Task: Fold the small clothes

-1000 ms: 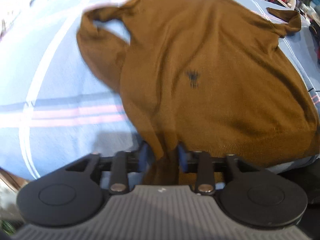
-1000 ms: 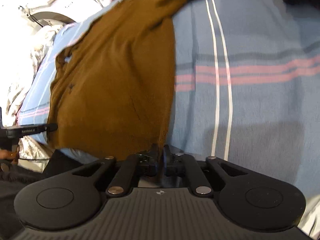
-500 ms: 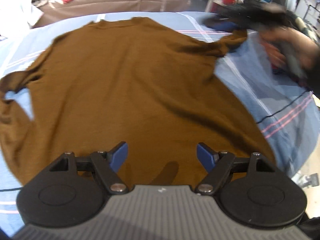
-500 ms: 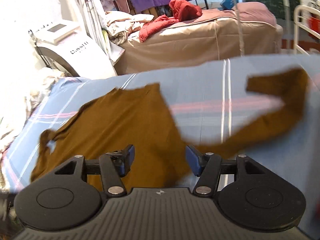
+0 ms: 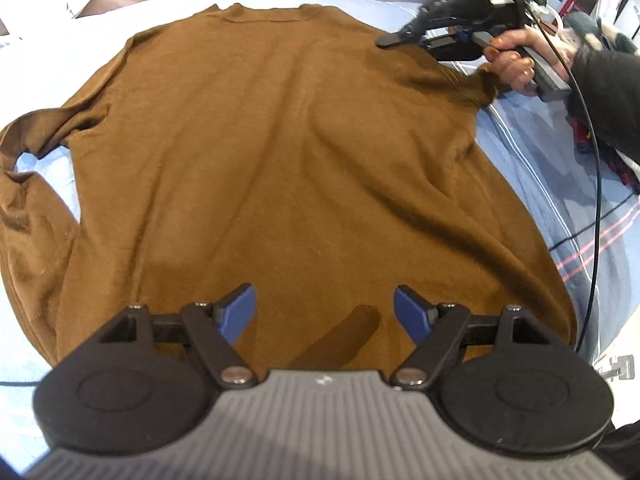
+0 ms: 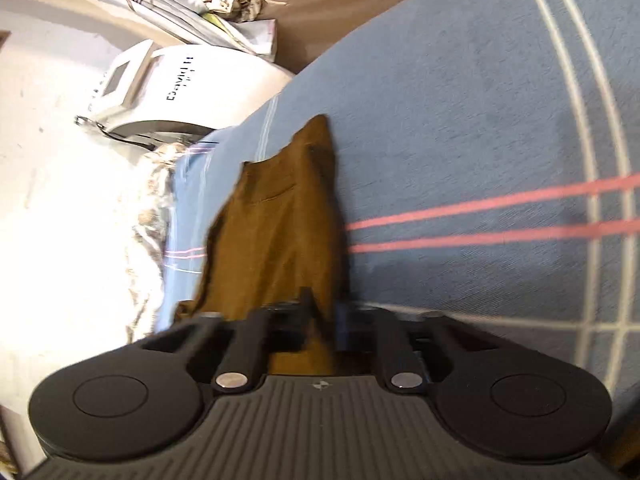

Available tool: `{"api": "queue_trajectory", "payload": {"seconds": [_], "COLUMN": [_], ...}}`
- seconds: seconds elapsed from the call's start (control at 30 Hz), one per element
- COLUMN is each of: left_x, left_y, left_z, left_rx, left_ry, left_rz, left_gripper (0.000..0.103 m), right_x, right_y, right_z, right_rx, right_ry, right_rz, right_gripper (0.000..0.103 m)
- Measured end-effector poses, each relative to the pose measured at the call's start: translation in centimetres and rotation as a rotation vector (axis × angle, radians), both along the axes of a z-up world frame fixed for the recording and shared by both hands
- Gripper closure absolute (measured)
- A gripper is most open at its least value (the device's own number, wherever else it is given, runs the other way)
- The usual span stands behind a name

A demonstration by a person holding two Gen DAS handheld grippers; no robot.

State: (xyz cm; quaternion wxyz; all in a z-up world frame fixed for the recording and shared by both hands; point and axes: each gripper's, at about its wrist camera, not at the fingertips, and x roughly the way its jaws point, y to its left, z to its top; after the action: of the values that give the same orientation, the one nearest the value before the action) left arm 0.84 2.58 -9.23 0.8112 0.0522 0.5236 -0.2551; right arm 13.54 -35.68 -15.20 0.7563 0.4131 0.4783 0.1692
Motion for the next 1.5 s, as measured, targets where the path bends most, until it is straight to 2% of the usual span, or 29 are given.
{"api": "queue_trajectory", "payload": {"seconds": [0.03,0.1,0.13,0.23,0.27,0.3,0.33,0.37,0.4,0.47,0.5,0.53,0.63,0.7,0.73,0.83,0.9,0.97,1.03,1.1,1.17,1.2,1.23,1.3,1.33,1.5], "left_x": [0.1,0.4,0.5,0.9,1.2,1.2,1.2,1.1,1.1,0.8,0.6,0.5,0.3,0.3,0.3,0.4,0.3,0.3,0.1,0.0,-0.1,-0.1,-0.1,0.0,0.0,0.0], "left_y": [0.1,0.2,0.2,-0.2,-0.4,-0.6,-0.7,-0.8,-0.9,-1.1,-1.2,-1.2,-1.1,-0.9,-0.9,-0.9,-0.9,-1.0,-1.2,-1.3,-1.2,-1.2,-1.2,-1.1,-1.1,-0.9], "left_z": [0.1,0.0,0.0,-0.1,-0.2,-0.1,0.0,0.2,0.3,0.5,0.5,0.5,0.5,0.5,0.5,0.6,0.7,0.6,0.6,0.6,0.6,0.7,0.6,0.5,0.5,0.5], "left_rx": [-0.011,-0.021,-0.019,-0.011,-0.007,-0.006,-0.008,-0.013,-0.017,-0.016,-0.009,-0.003,0.002,0.004,0.007,0.003,-0.004,-0.002,0.000,0.003,0.001,0.001,0.002,0.005,0.006,0.003], "left_ry": [0.003,0.011,0.010,-0.004,-0.009,-0.015,-0.021,-0.025,-0.026,-0.029,-0.032,-0.032,-0.026,-0.024,-0.024,-0.025,-0.026,-0.027,-0.025,-0.025,-0.025,-0.024,-0.023,-0.023,-0.021,-0.023], "left_rz": [0.003,0.009,0.009,0.003,0.000,-0.004,-0.006,-0.007,-0.009,-0.023,-0.030,-0.033,-0.031,-0.028,-0.026,-0.024,-0.027,-0.032,-0.041,-0.047,-0.049,-0.047,-0.045,-0.043,-0.041,-0.038], "left_gripper": [0.026,0.026,0.026,0.026,0.026,0.026,0.025,0.025,0.025,0.024,0.024,0.023,0.023,0.023,0.023,0.022,0.022,0.021,0.021,0.021,0.020,0.020,0.019,0.018,0.018,0.017], "right_x": [-0.4,-0.6,-0.3,0.1,-0.1,-0.3,-0.3,-0.1,-0.2,-0.2,-0.4,-0.7,-1.4,-2.1,-2.5,-3.3,-4.2,-4.5,-4.5,-4.2,-4.0,-3.9,-4.1,-4.5,-4.3,-1.7], "right_y": [-0.2,-0.6,-0.9,-1.2,-0.9,-0.8,-0.9,-0.5,0.1,2.5,3.3,3.9,5.3,6.4,7.4,10.9,13.5,15.3,16.0,15.9,15.2,15.0,14.5,13.8,13.4,9.7], "right_z": [0.8,2.7,3.5,6.4,7.1,7.4,7.1,6.5,6.0,5.4,5.0,4.6,4.6,5.0,5.2,5.4,5.2,4.8,4.4,4.1,4.3,4.6,4.9,5.5,5.7,5.3], "right_rx": [-0.031,-0.156,-0.270,-0.730,-0.783,-0.714,-0.576,-0.477,-0.477,-0.666,-0.708,-0.703,-0.603,-0.545,-0.550,-0.700,-0.791,-0.935,-0.985,-0.979,-0.947,-0.940,-0.938,-0.973,-0.990,-1.134], "right_ry": [-0.017,-0.014,-0.008,0.021,-0.011,-0.048,-0.047,-0.020,0.007,0.044,0.031,0.017,-0.022,-0.087,-0.120,-0.147,-0.199,-0.256,-0.277,-0.262,-0.246,-0.250,-0.258,-0.271,-0.269,-0.174], "right_rz": [-0.016,-0.065,-0.106,-0.237,-0.240,-0.215,-0.178,-0.148,-0.132,-0.069,-0.028,0.005,0.060,0.098,0.139,0.266,0.355,0.397,0.421,0.415,0.391,0.373,0.354,0.317,0.295,0.100], "right_gripper": [0.092,0.097,0.102,0.101,0.100,0.099,0.085,0.075,0.061,0.062,0.066,0.066,0.065,0.066,0.066,0.066,0.065,0.065,0.060,0.058,0.062,0.080,0.086,0.088,0.101,0.102]}}
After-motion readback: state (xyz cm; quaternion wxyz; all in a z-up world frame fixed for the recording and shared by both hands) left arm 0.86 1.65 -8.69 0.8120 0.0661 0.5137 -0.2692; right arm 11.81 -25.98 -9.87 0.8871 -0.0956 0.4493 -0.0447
